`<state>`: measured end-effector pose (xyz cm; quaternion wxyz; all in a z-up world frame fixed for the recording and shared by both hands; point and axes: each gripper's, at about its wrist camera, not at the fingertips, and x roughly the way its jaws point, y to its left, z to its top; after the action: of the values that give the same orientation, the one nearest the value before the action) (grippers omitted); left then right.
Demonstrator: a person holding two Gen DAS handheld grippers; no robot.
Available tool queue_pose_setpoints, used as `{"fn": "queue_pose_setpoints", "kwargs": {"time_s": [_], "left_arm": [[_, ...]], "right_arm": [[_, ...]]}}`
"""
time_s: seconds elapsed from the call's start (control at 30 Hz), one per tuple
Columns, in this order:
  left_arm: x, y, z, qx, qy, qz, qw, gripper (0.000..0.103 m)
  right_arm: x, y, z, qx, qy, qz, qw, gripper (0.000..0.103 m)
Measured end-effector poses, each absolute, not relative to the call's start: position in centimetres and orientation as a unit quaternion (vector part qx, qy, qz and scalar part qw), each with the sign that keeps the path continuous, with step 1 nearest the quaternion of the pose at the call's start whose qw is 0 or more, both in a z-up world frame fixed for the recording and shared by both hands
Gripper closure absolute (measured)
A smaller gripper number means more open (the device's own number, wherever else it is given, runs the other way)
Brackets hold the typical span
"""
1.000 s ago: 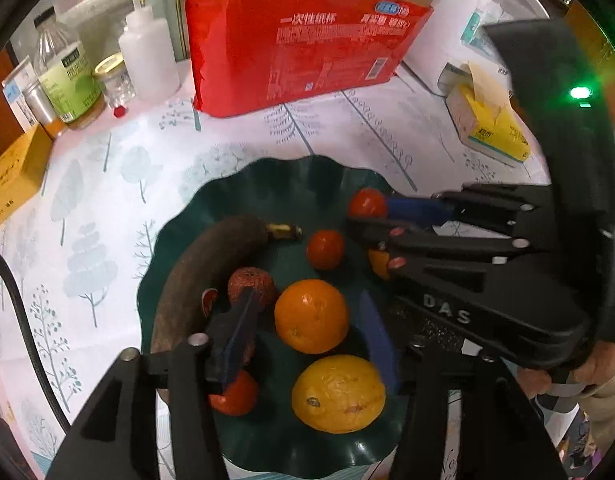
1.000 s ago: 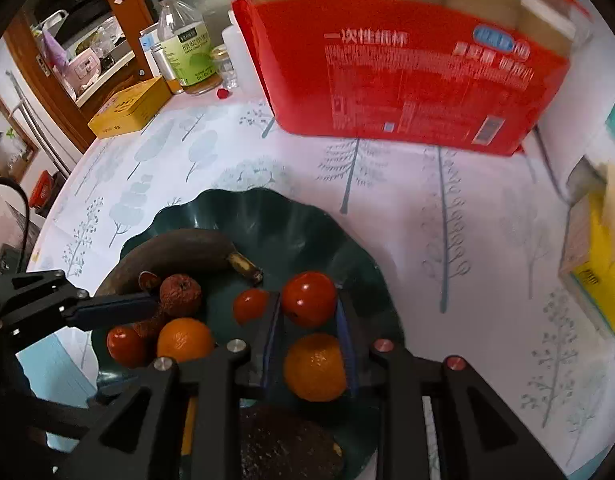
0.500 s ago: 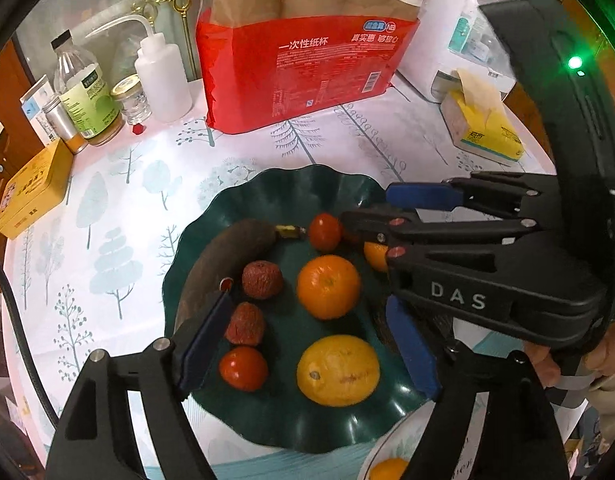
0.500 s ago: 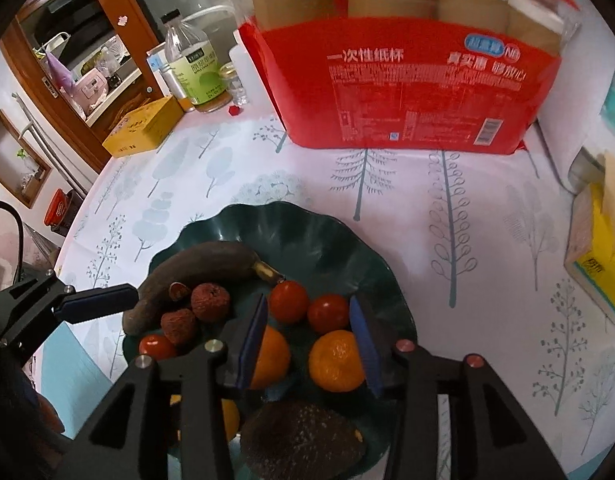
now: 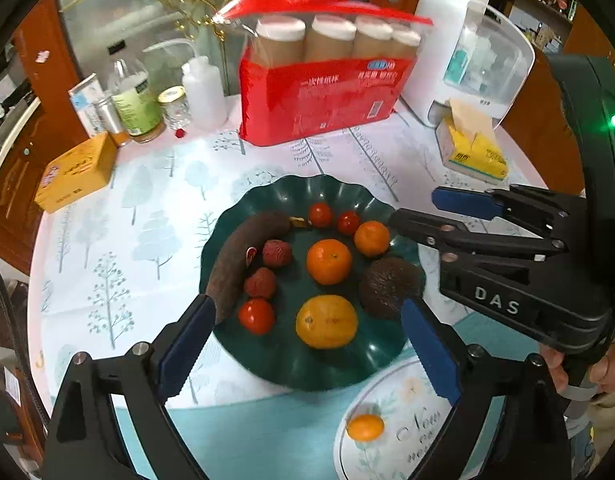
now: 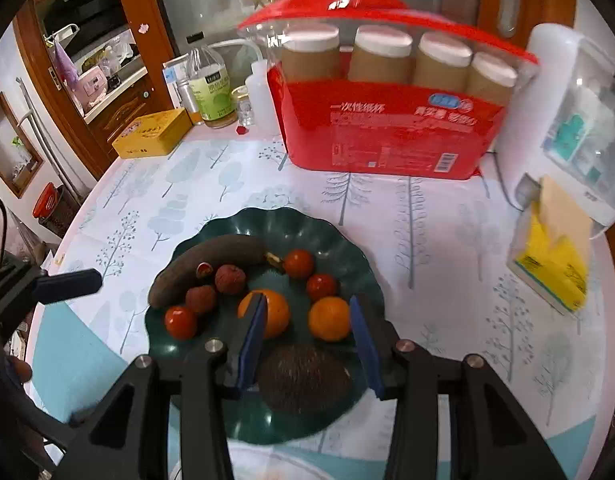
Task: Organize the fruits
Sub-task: 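Withdraw both grippers and move the right gripper to the small orange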
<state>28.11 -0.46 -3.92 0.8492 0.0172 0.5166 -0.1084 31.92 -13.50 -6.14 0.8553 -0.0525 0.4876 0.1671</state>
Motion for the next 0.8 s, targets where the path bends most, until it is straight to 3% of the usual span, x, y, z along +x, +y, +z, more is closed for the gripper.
{"fn": "queue_pose_setpoints", "kwargs": {"time_s": [0.43,0.8], "left_arm": [[21.2,0.3,2.1,-0.003,0.478,-0.063,0.876,0.005],[16.2,2.6,3.2,-0.018,0.452,-0.003,0.892,0.005]], "right_arm": [[24.1,-14.9,1.5,-0.061,0.434,0.172,0.882,0.06],[18.9,-14.3,2.3,-0.047,0.427,0.186,0.884,0.059]]}}
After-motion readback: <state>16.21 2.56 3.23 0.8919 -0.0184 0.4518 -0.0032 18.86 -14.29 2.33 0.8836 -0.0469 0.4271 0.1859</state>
